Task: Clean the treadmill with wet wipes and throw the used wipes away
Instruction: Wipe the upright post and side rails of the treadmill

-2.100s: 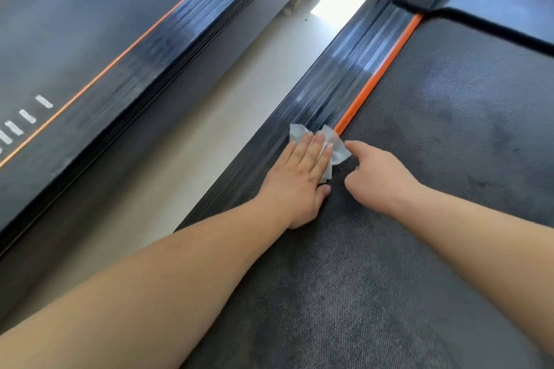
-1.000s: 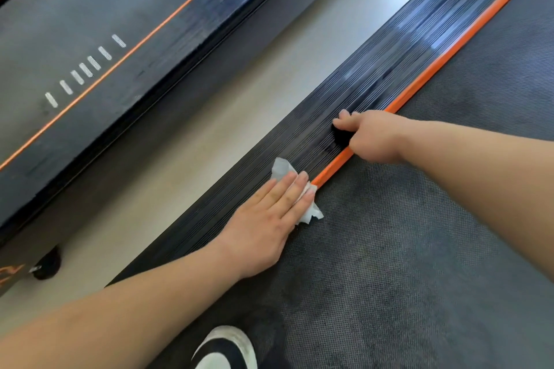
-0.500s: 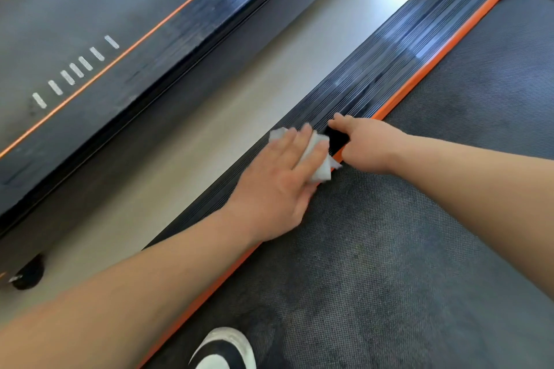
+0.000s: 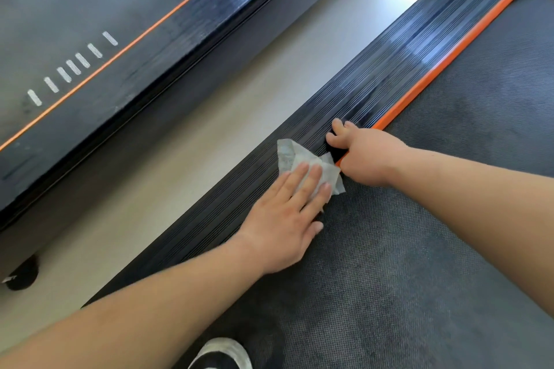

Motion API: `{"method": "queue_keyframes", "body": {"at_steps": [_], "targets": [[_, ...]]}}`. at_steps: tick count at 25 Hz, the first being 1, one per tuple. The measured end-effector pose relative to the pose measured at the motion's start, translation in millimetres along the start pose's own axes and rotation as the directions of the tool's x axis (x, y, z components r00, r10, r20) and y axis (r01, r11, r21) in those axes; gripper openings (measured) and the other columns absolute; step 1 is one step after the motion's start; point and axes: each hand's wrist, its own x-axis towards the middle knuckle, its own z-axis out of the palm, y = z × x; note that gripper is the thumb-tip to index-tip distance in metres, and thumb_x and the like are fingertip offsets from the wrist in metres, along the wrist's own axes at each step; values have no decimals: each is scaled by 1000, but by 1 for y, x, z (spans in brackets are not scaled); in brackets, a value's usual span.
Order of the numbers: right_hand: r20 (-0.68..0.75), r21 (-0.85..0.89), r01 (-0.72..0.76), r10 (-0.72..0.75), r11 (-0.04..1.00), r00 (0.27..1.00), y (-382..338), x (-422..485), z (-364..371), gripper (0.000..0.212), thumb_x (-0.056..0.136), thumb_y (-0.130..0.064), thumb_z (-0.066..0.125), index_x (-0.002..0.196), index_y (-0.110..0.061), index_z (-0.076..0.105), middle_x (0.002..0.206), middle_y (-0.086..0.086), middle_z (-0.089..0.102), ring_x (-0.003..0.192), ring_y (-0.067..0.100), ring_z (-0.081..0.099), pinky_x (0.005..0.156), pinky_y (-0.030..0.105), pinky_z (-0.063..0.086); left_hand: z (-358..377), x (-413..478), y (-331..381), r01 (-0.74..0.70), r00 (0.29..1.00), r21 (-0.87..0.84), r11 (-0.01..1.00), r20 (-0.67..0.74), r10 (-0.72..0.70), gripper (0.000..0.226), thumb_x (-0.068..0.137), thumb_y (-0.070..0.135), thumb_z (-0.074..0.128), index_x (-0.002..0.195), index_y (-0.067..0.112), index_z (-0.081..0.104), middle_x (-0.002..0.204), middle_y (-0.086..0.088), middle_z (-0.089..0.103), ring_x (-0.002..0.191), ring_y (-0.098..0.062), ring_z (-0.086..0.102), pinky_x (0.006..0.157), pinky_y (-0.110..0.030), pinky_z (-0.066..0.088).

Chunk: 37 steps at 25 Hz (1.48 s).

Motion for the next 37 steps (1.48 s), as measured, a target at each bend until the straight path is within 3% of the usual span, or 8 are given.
{"method": "queue_keyframes", "body": {"at_steps": [6,13,16,24,28,31,35,37], "targets": [[-196,224,-3,48,974,979,-1,-6,-4,70,94,-12,44,159,-34,29,165,-10,28,150,19,33,119,40,34,-32,73,-34,59,997,-46,997,51,-57,74,105,58,17,163,19,-9,170,-6,-14,155,-24,-20,128,-44,-4],[-227,-42,-55,44,998,973,-23,-9,2,59,92,-19,47,149,-18,33,143,4,47,126,29,51,89,44,52,-12,-22,-6,384,923,-139,913,91,-374,77,103,61,12,161,18,-14,167,-8,-25,152,-20,-31,128,-44,-6],[-205,-56,-43,31,997,978,-15,-4,1,55,91,-18,46,146,-20,38,143,3,47,127,28,50,95,46,52,-14,-17,-9,410,911,-115,905,114,-398,75,102,58,8,162,17,-10,168,-8,-22,153,-21,-28,128,-45,-4],[-42,530,-83,125,844,991,-20,-5,-3,62,100,-14,37,159,-25,24,168,3,19,155,26,17,122,38,20,-44,92,-20,241,969,-128,962,94,-230,78,103,49,30,162,21,-11,170,-7,-16,156,-24,-19,128,-43,-4],[-220,247,-145,201,958,955,-28,2,-4,34,100,-26,38,130,-20,52,121,4,57,126,30,53,94,44,44,-42,88,-17,227,974,-193,954,59,-220,82,103,47,33,146,26,-33,169,-3,-20,155,-20,-22,127,-39,-7],[-404,99,-138,166,985,899,-27,10,-12,17,100,-30,41,100,-23,56,83,-1,55,99,29,64,66,34,38,-40,86,-19,247,968,-240,939,19,-250,69,104,48,16,154,25,-24,170,-1,-17,154,-17,-23,128,-40,-5],[-399,270,-206,305,940,865,-36,14,2,42,98,-41,46,130,-15,50,119,11,64,113,34,60,75,38,44,-36,59,-16,308,951,-270,912,55,-305,72,98,54,3,162,22,-9,169,-3,-16,153,-17,-25,127,-41,-3],[-353,311,-157,268,937,896,-47,3,32,66,94,-32,50,152,-7,30,153,14,42,141,31,38,110,42,39,-30,20,-4,442,897,-262,858,128,-423,72,99,55,5,159,22,-17,167,-2,-25,151,-15,-32,127,-39,-9]]}}
